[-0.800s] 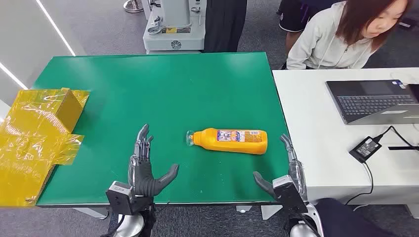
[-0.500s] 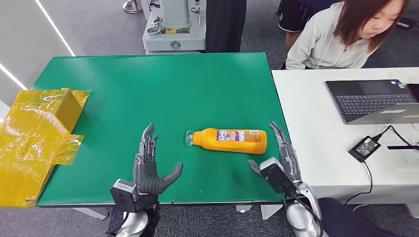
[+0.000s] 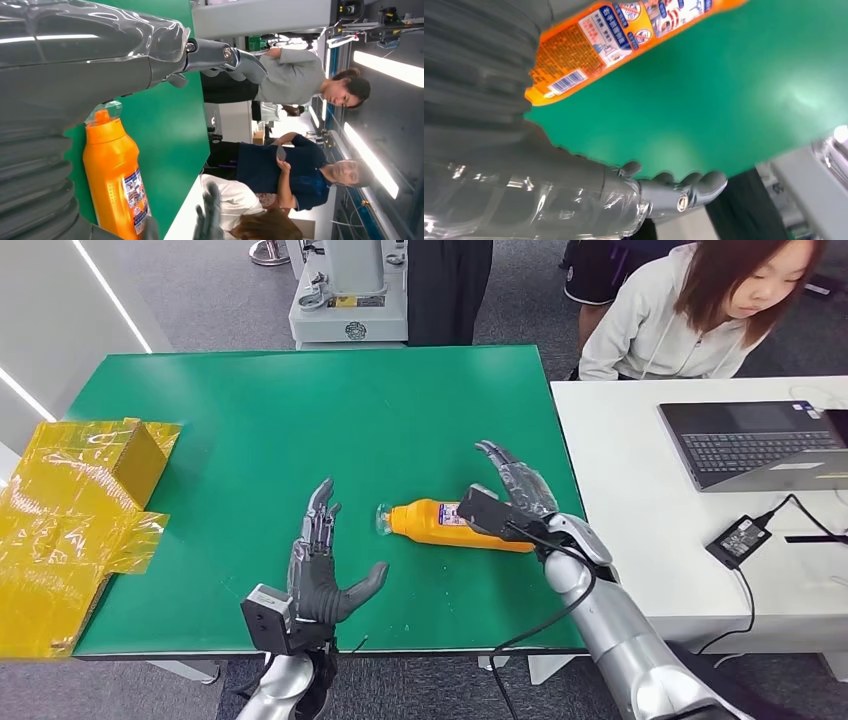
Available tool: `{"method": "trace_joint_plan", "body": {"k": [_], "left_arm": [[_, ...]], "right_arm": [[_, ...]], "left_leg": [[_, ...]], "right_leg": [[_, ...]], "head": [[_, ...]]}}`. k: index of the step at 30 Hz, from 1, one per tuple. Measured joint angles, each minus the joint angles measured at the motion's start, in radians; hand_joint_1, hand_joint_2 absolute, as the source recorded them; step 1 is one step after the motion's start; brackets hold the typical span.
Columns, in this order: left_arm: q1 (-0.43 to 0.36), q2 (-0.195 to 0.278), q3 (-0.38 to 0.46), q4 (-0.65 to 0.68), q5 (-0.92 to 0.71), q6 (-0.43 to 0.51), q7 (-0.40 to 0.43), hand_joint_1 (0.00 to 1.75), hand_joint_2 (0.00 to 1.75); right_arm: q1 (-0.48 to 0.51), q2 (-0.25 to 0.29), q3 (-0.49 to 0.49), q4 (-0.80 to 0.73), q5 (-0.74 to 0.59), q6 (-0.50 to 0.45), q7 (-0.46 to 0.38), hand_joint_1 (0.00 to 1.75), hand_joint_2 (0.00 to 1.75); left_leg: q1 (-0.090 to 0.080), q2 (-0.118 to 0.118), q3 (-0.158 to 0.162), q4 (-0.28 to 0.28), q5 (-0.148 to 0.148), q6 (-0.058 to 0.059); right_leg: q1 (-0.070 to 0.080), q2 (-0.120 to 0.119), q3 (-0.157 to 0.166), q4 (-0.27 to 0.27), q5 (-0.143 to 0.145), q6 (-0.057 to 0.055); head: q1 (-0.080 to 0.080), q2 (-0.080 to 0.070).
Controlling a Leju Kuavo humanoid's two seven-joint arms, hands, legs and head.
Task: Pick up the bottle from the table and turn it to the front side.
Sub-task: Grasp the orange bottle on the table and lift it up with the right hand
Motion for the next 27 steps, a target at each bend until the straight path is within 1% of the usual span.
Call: {"method": "trace_joint_plan", "body": {"k": [6,9,15,19,27], "left_arm": [[-0.03,-0.004,-0.006,0.023,0.006,-0.003,0.01,0.0,1.75],[-0.042,-0.005,-0.007,0.033,0.012,-0.002,0.017,0.0,1.75],[-0.046,-0.001,-0.007,0.049,0.022,0.004,0.023,0.0,1.75],[-0.046,0.003,-0.007,0.05,0.022,0.004,0.031,0.0,1.75],[-0.046,0.015,-0.007,0.051,0.023,0.004,0.034,0.0,1.75]], "right_arm": [[-0.125,0.035,0.102,0.178,0.015,0.146,0.042,0.0,1.75],[-0.163,0.049,0.142,0.244,0.014,0.181,0.056,0.0,1.75],[-0.177,0.053,0.192,0.316,0.012,0.211,0.089,0.0,1.75],[-0.183,0.049,0.224,0.328,0.024,0.203,0.131,0.0,1.75],[-0.168,0.01,0.265,0.292,0.035,0.18,0.174,0.0,1.75]], "left_leg": [[0.0,0.0,0.0,0.0,0.0,0.0],[0.0,-0.001,0.0,0.0,0.0,0.0],[0.0,-0.001,0.0,0.0,0.0,0.0],[0.0,-0.001,0.0,0.0,0.0,0.0],[0.0,-0.001,0.0,0.0,0.0,0.0]], "right_leg": [[0.0,0.0,0.0,0.0,0.0,0.0],[0.0,-0.001,0.0,0.0,0.0,0.0],[0.0,-0.001,0.0,0.0,0.0,0.0],[0.0,-0.001,0.0,-0.001,0.0,0.0],[0.0,-0.001,0.0,-0.001,0.0,0.0]], "head": [[0.0,0.0],[0.0,0.0],[0.0,0.0],[0.0,0.0],[0.0,0.0]]}}
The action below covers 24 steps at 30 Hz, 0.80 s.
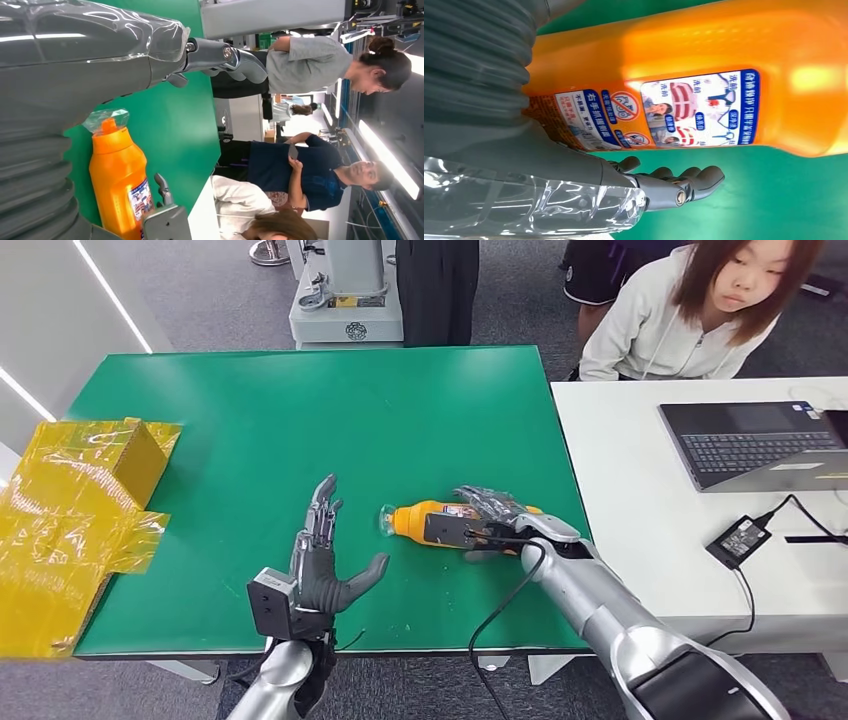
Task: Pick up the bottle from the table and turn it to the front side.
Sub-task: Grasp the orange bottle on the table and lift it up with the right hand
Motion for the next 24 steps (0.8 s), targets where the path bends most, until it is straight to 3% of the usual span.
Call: {"method": "trace_joint_plan", "body": {"k": [6,14,24], "left_arm": [[0.0,0.004,0.0,0.0,0.0,-0.001,0.0,0.0,1.75],[0.004,0.011,0.0,0.002,0.002,0.012,0.0,0.0,1.75],[0.02,0.012,0.001,-0.002,-0.017,0.004,0.029,0.0,1.75]], "right_arm": [[0.011,-0.016,0.017,-0.027,0.001,-0.004,0.007,0.0,1.75],[0.088,-0.054,0.038,-0.15,0.032,-0.056,0.102,0.0,1.75],[0.121,-0.085,0.041,-0.217,0.02,-0.021,0.135,0.0,1.75]], "left_leg": [[0.0,0.0,0.0,0.0,0.0,0.0],[0.0,0.0,0.0,0.0,0.0,0.0],[0.0,0.0,0.001,0.0,0.0,0.0]], "right_leg": [[0.0,0.0,0.0,0.0,0.0,0.0],[0.0,0.0,0.0,0.0,0.0,0.0],[0.0,0.0,0.001,0.0,0.0,0.0]], "head": [[0.0,0.0],[0.0,0.0],[0.0,0.0]]}}
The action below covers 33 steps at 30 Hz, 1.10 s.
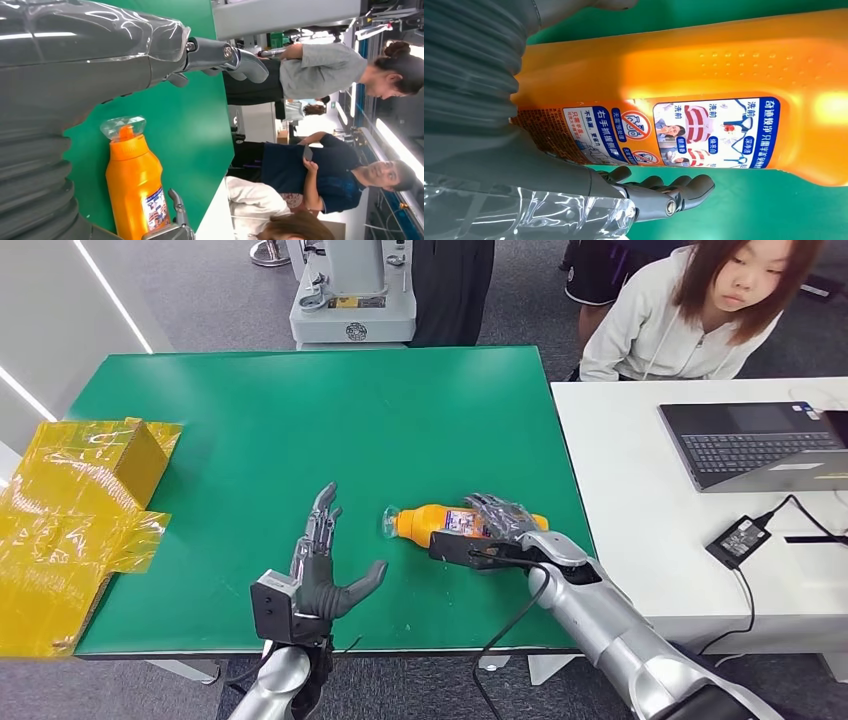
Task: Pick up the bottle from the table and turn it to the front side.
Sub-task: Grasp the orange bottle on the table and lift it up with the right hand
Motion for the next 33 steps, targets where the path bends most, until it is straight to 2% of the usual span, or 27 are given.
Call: {"method": "trace_joint_plan", "body": {"k": [12,22,28,29,30,32,33], "left_arm": [[0.001,0.002,0.0,0.0,0.007,-0.001,0.001,0.0,1.75],[0.003,0.002,0.002,0.0,0.019,-0.012,0.013,0.0,1.75],[0.004,0.002,0.002,0.0,0.03,-0.02,0.014,0.0,1.75],[0.004,0.002,0.002,0.0,0.03,-0.021,0.014,0.0,1.75],[0.004,0.002,0.002,0.0,0.031,-0.021,0.014,0.0,1.75],[0.004,0.002,0.002,0.0,0.033,-0.023,0.014,0.0,1.75],[0.004,0.002,0.002,0.0,0.034,-0.024,0.014,0.0,1.75]], "right_arm": [[0.01,-0.011,0.001,-0.022,0.002,0.009,0.026,0.0,1.75],[0.009,-0.013,0.003,-0.017,0.055,-0.007,0.142,0.0,1.75],[0.008,-0.013,0.003,-0.008,0.073,-0.017,0.162,0.01,1.75],[0.008,-0.013,0.003,-0.007,0.074,-0.018,0.163,0.09,1.75],[0.008,-0.013,0.003,-0.006,0.074,-0.018,0.165,0.43,1.75],[0.008,-0.013,0.003,-0.005,0.076,-0.02,0.168,1.26,1.75],[0.008,-0.013,0.003,-0.005,0.077,-0.021,0.169,1.61,1.75]], "left_leg": [[0.0,0.0,0.0,0.0,0.0,0.0],[0.0,0.0,0.0,0.0,0.0,0.0],[0.0,0.0,0.001,0.0,0.0,0.0],[0.0,0.0,0.001,0.0,0.0,0.0],[0.0,0.0,0.001,0.0,0.0,0.0],[0.0,0.0,0.001,0.0,0.0,0.0],[0.0,0.0,0.001,0.0,0.0,0.0]], "right_leg": [[0.0,0.0,0.0,0.0,0.0,0.0],[0.0,0.0,0.001,0.0,0.0,0.0],[0.0,0.0,0.001,0.0,0.0,0.0],[0.0,0.0,0.001,0.0,0.0,0.0],[0.0,0.0,0.001,0.0,0.0,0.0],[0.0,0.0,0.001,0.0,0.0,0.0],[0.0,0.0,0.001,0.0,0.0,0.0]], "head": [[0.0,0.0],[0.0,0.0],[0.0,0.0],[0.0,0.0],[0.0,0.0],[0.0,0.0],[0.0,0.0]]}}
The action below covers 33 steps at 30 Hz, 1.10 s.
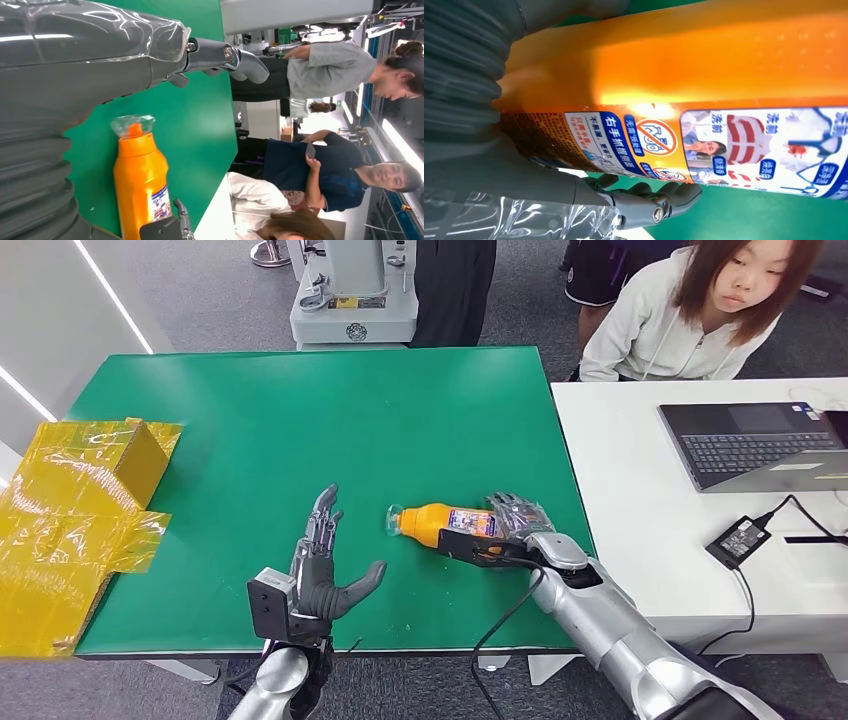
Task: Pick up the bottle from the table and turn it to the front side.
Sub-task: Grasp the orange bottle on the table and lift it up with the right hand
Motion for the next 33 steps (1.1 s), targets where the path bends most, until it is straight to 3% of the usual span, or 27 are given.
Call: {"method": "trace_joint_plan", "body": {"k": [2,19,33], "left_arm": [[0.0,0.0,0.0,0.0,0.001,-0.003,0.0,0.0,1.75],[0.0,0.0,0.0,0.0,0.012,-0.011,0.003,0.0,1.75],[0.011,0.003,0.001,0.0,0.009,-0.011,-0.004,0.0,1.75]], "right_arm": [[0.0,0.0,0.0,0.001,0.001,-0.001,0.001,1.72,1.75],[-0.004,0.0,-0.001,0.002,0.0,-0.004,-0.013,1.75,1.75],[0.01,0.0,-0.017,-0.001,-0.001,-0.08,-0.084,1.75,1.75]], "left_leg": [[0.0,0.0,0.0,0.0,0.0,0.0],[0.0,0.0,0.0,0.0,0.0,0.0],[0.0,0.0,0.0,0.0,0.0,0.0]], "right_leg": [[0.0,0.0,0.0,0.0,0.0,0.0],[0.0,0.0,0.0,0.0,0.0,0.0],[0.0,0.0,0.0,0.0,0.0,0.0]], "head": [[0.0,0.0],[0.0,0.0],[0.0,0.0]]}}
